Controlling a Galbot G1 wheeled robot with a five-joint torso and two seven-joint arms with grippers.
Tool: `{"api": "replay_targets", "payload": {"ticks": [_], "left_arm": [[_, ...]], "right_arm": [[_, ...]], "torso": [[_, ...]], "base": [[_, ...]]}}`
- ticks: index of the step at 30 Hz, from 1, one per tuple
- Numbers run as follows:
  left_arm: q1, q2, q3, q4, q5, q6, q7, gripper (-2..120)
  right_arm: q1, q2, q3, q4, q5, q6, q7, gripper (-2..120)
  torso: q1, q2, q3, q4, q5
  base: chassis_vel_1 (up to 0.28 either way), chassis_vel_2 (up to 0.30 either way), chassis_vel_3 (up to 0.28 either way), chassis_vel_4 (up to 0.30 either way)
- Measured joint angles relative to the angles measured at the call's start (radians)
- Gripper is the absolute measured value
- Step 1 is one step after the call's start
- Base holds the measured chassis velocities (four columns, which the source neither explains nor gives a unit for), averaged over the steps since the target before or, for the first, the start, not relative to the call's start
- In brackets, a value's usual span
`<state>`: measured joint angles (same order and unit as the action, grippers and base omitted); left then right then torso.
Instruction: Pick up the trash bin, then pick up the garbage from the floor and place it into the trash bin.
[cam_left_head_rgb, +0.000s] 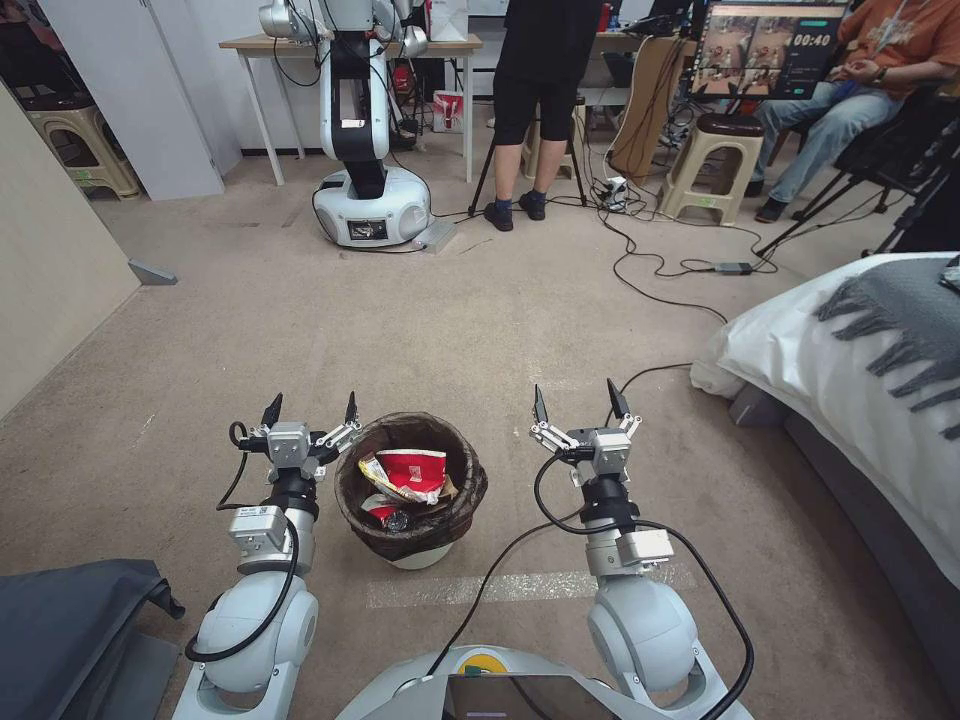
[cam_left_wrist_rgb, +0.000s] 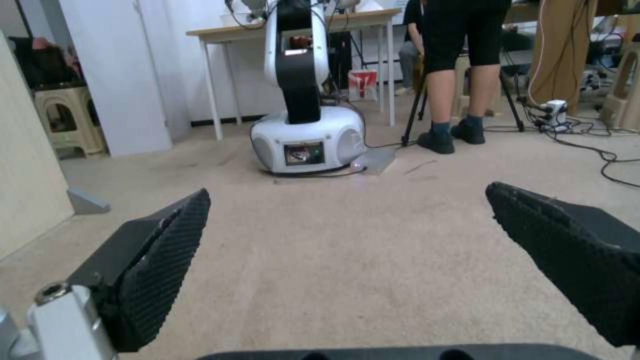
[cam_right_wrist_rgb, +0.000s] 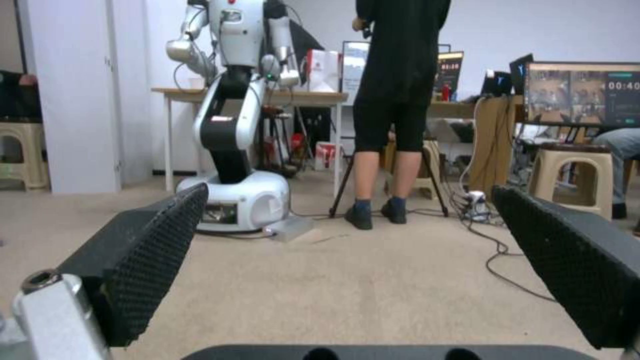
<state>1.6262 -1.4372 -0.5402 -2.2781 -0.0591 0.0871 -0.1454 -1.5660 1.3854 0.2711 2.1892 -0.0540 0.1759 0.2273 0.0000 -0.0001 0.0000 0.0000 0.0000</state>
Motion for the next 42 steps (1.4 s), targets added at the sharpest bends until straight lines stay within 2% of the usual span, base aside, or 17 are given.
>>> {"api": "replay_targets", "payload": {"ticks": [42], "left_arm": [[-0.001, 0.0, 0.0, -0.001, -0.004, 0.005, -0.003, 100]], "right_arm": [[0.001, -0.001, -0.001, 0.001, 0.001, 0.001, -0.002, 100]], "torso": [[0.0, 0.0, 0.0, 0.0, 0.0]], "base": [[0.0, 0.0, 0.0, 0.0]]}}
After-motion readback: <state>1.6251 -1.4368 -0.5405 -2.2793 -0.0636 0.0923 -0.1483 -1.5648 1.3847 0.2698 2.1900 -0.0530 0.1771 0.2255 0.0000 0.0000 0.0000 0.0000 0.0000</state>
